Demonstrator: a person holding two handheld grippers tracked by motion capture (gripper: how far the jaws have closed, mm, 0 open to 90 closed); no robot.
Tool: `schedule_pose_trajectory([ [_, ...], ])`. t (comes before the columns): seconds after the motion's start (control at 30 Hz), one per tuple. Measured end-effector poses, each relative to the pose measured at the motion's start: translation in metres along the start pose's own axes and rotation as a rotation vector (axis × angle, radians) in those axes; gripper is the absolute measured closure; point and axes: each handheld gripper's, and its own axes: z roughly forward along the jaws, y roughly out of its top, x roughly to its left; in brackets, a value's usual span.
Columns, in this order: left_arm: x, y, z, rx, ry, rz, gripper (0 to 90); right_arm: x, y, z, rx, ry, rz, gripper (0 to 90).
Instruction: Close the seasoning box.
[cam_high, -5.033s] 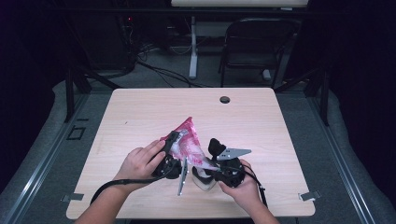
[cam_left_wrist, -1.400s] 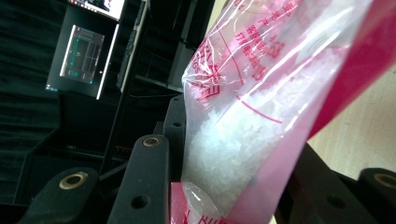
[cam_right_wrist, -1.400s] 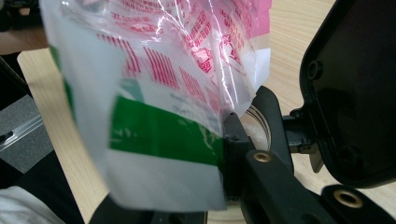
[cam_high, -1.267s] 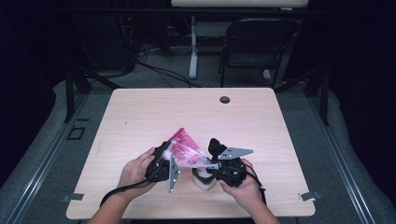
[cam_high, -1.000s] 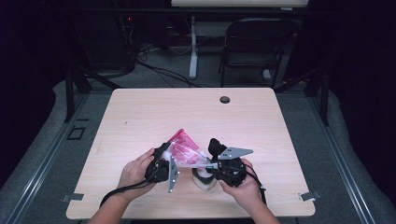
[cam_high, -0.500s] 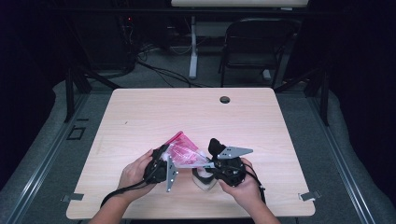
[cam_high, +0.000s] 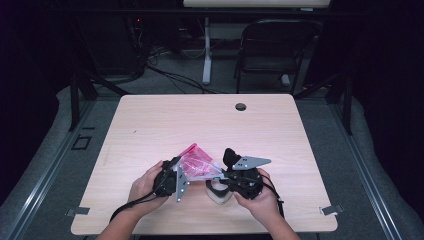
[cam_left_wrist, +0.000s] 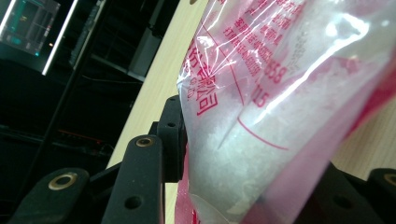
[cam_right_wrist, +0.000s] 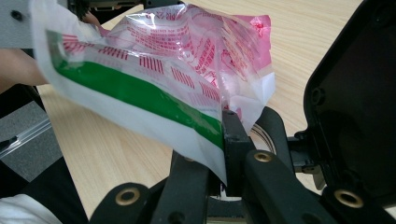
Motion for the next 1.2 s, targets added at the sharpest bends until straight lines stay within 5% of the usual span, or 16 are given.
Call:
schedule_pose_trajectory([
  [0.53, -0.001, -0.008, 0.007, 0.026, -0.098, -0.102, 66.2, 0.003, 0.007, 0.0, -0.022, 0.018, -0.018, 89.4],
  [1.2, -0.004, -0.019, 0.019, 0.03, -0.248, -0.286, 66.9, 0.006, 0.017, 0.003, -0.044, 0.048, -0.029, 89.1],
])
